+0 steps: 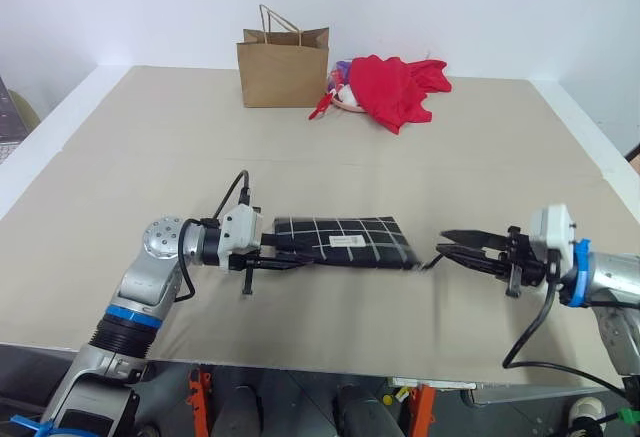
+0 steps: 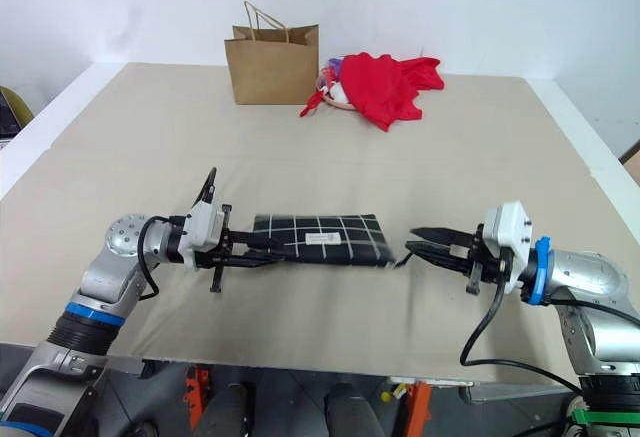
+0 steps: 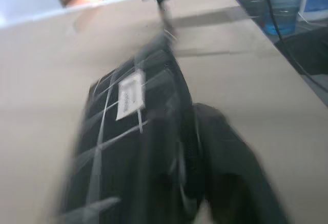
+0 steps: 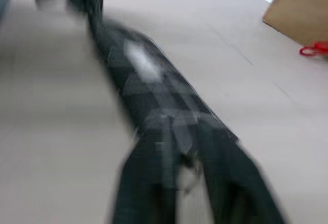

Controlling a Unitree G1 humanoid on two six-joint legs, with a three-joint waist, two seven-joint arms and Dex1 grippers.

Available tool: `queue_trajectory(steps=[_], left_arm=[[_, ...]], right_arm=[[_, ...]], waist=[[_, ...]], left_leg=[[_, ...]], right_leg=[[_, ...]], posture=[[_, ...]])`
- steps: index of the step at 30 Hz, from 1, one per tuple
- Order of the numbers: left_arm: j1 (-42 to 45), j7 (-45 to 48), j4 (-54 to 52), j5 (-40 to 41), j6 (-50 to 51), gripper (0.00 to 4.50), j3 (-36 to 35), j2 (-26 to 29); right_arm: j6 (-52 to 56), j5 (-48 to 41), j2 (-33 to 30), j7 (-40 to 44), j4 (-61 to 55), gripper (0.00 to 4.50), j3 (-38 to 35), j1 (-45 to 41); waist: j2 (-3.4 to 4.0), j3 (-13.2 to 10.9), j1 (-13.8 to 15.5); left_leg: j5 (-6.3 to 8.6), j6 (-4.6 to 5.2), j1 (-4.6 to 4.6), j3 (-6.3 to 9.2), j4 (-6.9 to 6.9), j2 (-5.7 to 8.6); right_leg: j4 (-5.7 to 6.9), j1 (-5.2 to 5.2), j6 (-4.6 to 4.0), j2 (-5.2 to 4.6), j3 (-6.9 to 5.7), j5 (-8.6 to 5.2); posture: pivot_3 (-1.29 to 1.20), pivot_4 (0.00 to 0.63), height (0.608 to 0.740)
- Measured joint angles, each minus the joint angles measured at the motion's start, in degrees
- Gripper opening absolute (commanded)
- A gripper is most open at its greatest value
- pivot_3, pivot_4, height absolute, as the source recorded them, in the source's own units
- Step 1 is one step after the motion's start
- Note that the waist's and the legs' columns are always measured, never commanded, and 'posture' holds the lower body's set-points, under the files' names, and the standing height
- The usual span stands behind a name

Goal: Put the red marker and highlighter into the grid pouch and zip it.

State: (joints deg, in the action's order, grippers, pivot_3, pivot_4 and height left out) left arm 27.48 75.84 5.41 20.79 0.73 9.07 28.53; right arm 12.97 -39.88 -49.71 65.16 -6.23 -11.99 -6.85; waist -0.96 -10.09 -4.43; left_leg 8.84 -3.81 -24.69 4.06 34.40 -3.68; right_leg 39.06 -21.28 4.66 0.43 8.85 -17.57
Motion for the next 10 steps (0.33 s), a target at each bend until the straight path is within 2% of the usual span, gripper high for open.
queue_trajectory(steps=[4, 6, 7, 8, 10], left_arm=[[-0.1, -3.0, -0.2, 0.8, 5.1, 3.72, -1.3, 0.8], [-0.1, -4.2, -0.3, 0.9, 6.6, 4.07, -2.3, 1.3], [-0.1, -5.0, -0.3, 0.9, 7.2, 4.47, -2.7, 1.4], [-0.2, -10.2, -0.2, 0.4, 10.0, 4.47, -4.8, 1.6], [-1.7, -17.5, 0.5, -1.7, 11.4, 4.47, -8.1, 1.9]], right_arm=[[10.3, -4.8, 1.8, -7.3, -1.4, 3.99, -1.0, -1.8], [12.4, -5.3, 2.0, -9.0, -1.2, 4.35, -1.5, -1.9], [13.1, -5.5, 2.2, -9.6, -1.1, 4.50, -1.7, -2.1], [14.2, -4.7, 3.7, -12.8, 2.0, 4.50, -2.2, -2.8], [11.6, 0.0, 5.0, -13.9, 7.4, 4.50, -2.0, -1.9]], waist=[[-0.01, 0.0, 0.1], [-0.01, 0.0, 0.1], [-0.01, 0.0, 0.1], [-0.02, 0.0, 0.1], [0.00, 0.0, 0.1]], left_leg=[[0.00, 0.00, -0.03, 0.00, 0.00, 0.01], [0.00, 0.00, -0.03, 0.00, -0.01, 0.01], [0.00, 0.00, -0.03, 0.00, -0.01, 0.00], [0.01, 0.00, -0.03, 0.00, -0.01, 0.00], [0.01, 0.01, -0.05, 0.00, -0.02, 0.01]], right_leg=[[0.00, -0.02, 0.03, -0.01, 0.00, -0.02], [-0.01, -0.03, 0.03, 0.00, 0.00, -0.04], [-0.01, -0.03, 0.03, -0.01, 0.00, -0.04], [-0.01, -0.03, 0.03, 0.00, 0.00, -0.04], [-0.02, -0.07, 0.04, -0.01, 0.00, -0.05]], posture=[[0.00, 0.150, 0.740], [0.00, 0.150, 0.740], [0.00, 0.150, 0.740], [0.00, 0.150, 0.740], [0.00, 0.150, 0.740]])
